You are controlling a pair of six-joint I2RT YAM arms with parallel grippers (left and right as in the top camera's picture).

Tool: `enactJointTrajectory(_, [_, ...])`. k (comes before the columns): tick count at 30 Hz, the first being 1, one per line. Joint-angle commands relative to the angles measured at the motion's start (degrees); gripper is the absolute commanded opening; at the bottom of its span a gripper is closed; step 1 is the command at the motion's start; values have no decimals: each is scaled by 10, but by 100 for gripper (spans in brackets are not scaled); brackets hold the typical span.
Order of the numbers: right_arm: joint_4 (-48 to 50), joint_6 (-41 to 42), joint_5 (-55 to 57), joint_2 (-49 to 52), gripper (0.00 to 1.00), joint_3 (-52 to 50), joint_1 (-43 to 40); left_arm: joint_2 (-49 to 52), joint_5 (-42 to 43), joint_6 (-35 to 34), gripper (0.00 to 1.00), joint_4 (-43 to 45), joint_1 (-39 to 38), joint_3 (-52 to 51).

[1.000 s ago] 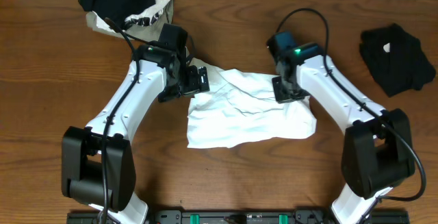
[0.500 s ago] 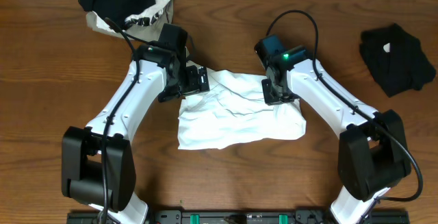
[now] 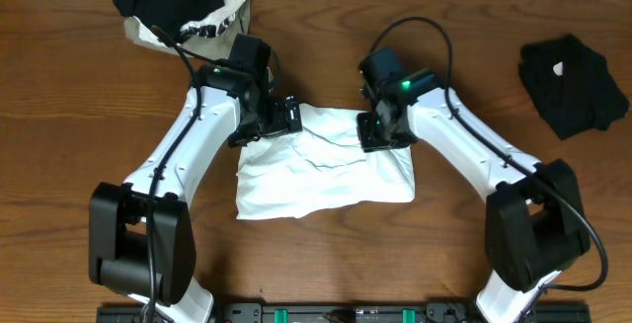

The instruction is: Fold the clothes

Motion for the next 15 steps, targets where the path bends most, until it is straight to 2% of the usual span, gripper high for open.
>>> enactJointTrajectory(1, [2, -19, -1, -15, 60, 9, 26, -3, -7, 6, 98, -1, 2, -3])
enactJointTrajectory(4, [3, -18, 5, -15, 65, 9, 43, -3, -7, 6, 98, -1, 2, -3])
enactJointTrajectory(6, [10, -18, -2, -15, 72, 9, 52, -3, -7, 6, 98, -1, 2, -3])
enactJointTrajectory(11, [31, 3, -30, -17, 71, 10, 58, -3, -7, 6, 98, -2, 2, -3])
enactJointTrajectory(15, [48, 20, -59, -39, 72, 20, 31, -3, -7, 6, 98, -2, 2, -3])
